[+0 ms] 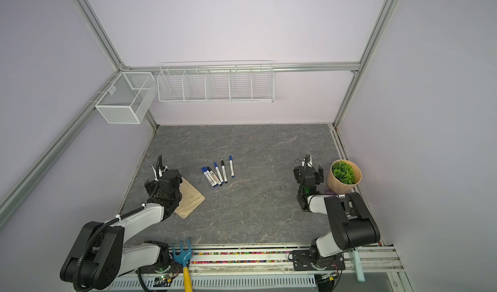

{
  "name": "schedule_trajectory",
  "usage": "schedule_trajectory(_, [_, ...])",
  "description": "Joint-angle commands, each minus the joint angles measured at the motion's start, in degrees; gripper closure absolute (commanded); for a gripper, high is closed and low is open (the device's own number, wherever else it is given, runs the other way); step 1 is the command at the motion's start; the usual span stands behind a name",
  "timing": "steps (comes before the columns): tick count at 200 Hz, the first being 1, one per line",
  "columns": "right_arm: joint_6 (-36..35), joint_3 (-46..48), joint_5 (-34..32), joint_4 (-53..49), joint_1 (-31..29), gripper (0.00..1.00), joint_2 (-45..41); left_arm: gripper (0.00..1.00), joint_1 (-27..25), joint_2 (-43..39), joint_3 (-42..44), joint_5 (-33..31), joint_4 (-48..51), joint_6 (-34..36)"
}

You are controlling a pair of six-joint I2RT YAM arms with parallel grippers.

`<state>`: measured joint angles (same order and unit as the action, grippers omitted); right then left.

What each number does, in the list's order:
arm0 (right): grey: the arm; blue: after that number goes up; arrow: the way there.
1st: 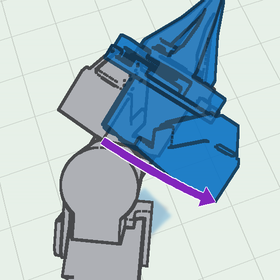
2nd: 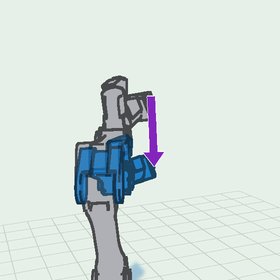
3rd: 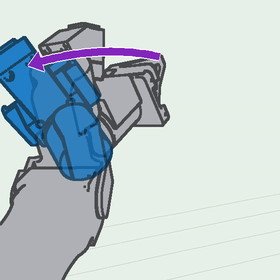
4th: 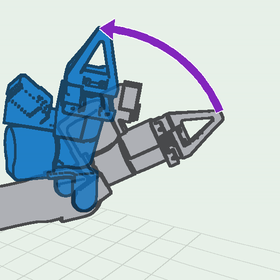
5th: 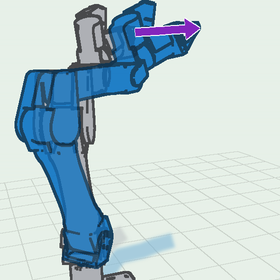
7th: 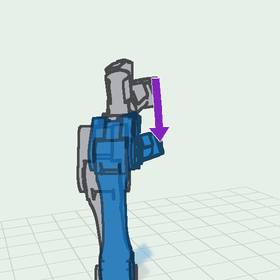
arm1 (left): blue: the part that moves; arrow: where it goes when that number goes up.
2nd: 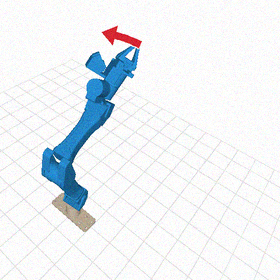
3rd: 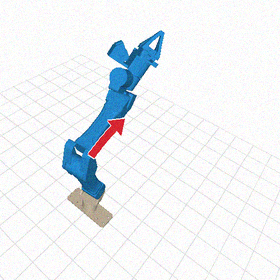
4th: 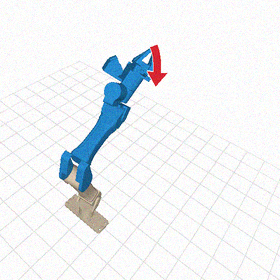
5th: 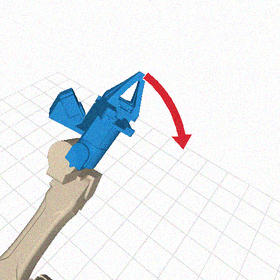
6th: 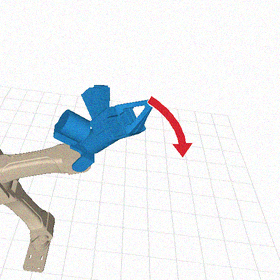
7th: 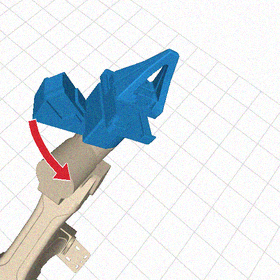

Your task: Insert the pens into the pen caps

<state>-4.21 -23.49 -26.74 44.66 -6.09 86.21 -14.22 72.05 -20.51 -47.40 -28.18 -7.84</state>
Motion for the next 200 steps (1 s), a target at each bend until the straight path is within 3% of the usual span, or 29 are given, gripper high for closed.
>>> schedule_trajectory(1, [3.5, 0.9, 18.5, 2.3, 6.0, 0.11, 0.6, 0.01, 2.0, 2.0, 1.9, 4.8, -15.1, 4.3])
schedule_trajectory(10, [1.8, 2.3, 17.9, 7.9, 4.8, 0.12, 2.2, 0.01, 3.3, 2.9, 2.2, 6.5, -17.1, 3.6])
schedule_trajectory(26, [1.9, 1.8, 17.7, 4.9, 4.6, 0.12, 1.1, 0.01, 5.7, 4.8, 3.2, 10.4, -20.6, 1.5])
schedule_trajectory(44, [1.6, 2.7, 15.2, 7.0, 3.6, 0.12, 1.1, 0.01, 8.7, 12.3, 6.1, 15.0, -36.5, 3.0])
schedule_trajectory(64, [1.9, 2.2, 15.4, 6.6, 3.8, 0.11, 1.3, 0.01, 8.7, 9.4, 3.3, 22.8, -24.4, 3.2])
schedule_trajectory(81, [2.1, 2.1, 16.7, 6.1, 4.4, 0.11, 1.3, 0.01, 8.7, 19.4, 3.7, 22.9, -39.3, 6.6])
schedule_trajectory(96, [2.3, 1.7, 17.9, 5.4, 4.9, 0.12, 1.3, 0.01, 8.7, 13.3, -2.3, 23.7, -17.3, 3.1])
schedule_trajectory(110, [2.3, 1.7, 18.0, 5.3, 4.9, 0.12, 1.2, 0.01, 9.7, 17.8, -0.8, 24.5, -28.0, 4.9])
schedule_trajectory(127, [2.4, 1.6, 18.7, 5.0, 5.2, 0.12, 1.2, 0.01, 9.8, 14.9, -3.1, 24.2, -18.1, 2.9])
schedule_trajectory(155, [2.6, 1.4, 20.1, 4.6, 5.9, 0.12, 1.3, 0.01, 9.8, 17.2, -1.2, 24.5, -26.0, 4.4])
schedule_trajectory(200, [2.6, 1.1, 21.6, 4.4, 6.5, 0.12, 1.6, 0.01, 10.0, 16.7, -1.6, 24.6, -24.1, 3.7])
